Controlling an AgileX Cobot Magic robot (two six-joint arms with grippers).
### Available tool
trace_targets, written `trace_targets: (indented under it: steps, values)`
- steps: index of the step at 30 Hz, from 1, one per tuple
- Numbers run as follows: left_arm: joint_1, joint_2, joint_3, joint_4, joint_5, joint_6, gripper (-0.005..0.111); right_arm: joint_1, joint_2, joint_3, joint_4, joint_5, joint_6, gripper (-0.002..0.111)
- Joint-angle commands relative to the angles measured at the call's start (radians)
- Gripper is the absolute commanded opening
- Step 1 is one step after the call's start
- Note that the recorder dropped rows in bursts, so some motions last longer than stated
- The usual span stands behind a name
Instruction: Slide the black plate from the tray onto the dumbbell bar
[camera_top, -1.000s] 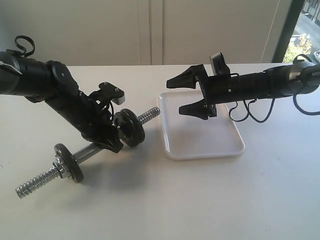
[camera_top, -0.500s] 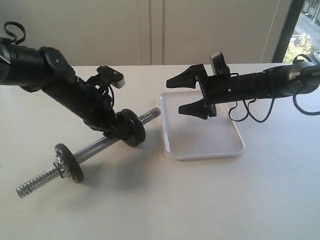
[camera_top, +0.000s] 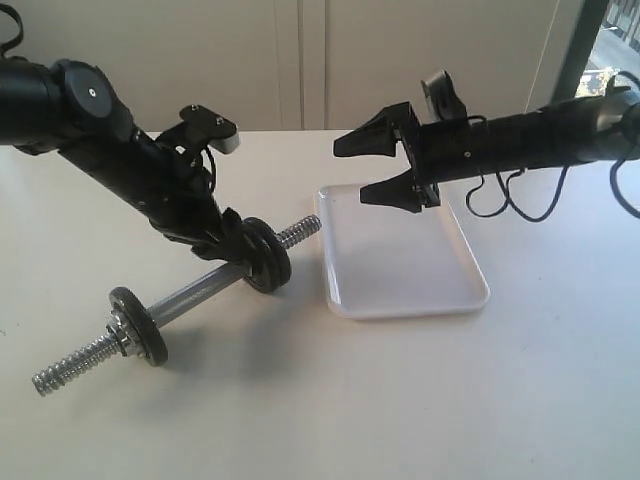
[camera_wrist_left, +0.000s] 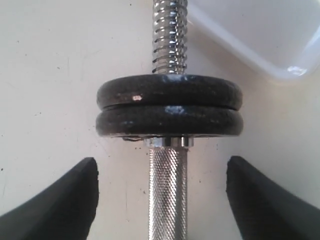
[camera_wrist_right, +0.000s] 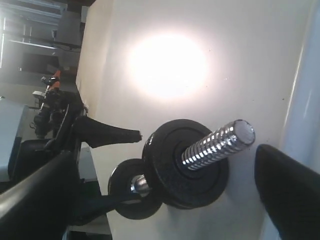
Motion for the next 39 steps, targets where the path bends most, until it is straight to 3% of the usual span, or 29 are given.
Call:
trace_targets:
  steps: [1, 4, 8, 10, 15, 20, 23, 25, 27, 39]
  values:
    - [0.0, -0.086, 0.0, 0.009, 0.062, -0.079, 0.062, -0.005, -0.092, -0.003, -0.113, 0.009, 0.045, 0.081]
    - [0.0, -0.152, 0.0, 0.029, 0.074, -0.157, 0.04, -0.003, -0.164, 0.013, -0.162, 0.009, 0.074, 0.064]
    - [0.0, -0.254, 0.0, 0.036, 0.142, -0.228, 0.001, -0.003, -0.303, 0.103, -0.176, 0.009, 0.057, 0.025]
    - [0.0, -0.332, 0.015, 0.042, 0.175, -0.271, 0.0, -0.003, -0.442, 0.194, -0.179, 0.009, 0.006, 0.0]
    - [0.0, -0.621, 0.179, 0.116, 0.173, -0.401, 0.0, -0.003, -0.821, 0.456, -0.196, 0.009, -0.049, 0.0]
    - [0.0, -1.101, 0.508, 0.118, 0.133, -0.505, 0.0, -0.003, -1.373, 0.738, -0.419, -0.258, 0.023, 0.0]
    - [0.0, -1.327, 0.661, 0.118, 0.041, -0.506, 0.0, -0.003, -1.658, 0.855, -0.483, -0.454, 0.109, 0.0]
    - [0.0, -1.393, 0.733, 0.118, -0.058, -0.506, 0.0, -0.003, -1.751, 0.897, -0.481, -0.577, 0.125, 0.0]
    - [0.0, -1.402, 0.77, 0.118, -0.096, -0.504, 0.0, -0.003, -1.775, 0.904, -0.483, -0.578, 0.125, 0.0]
    - [0.0, -1.402, 0.768, 0.118, -0.098, -0.502, 0.0, -0.003, -1.775, 0.904, -0.481, -0.538, 0.125, 0.0]
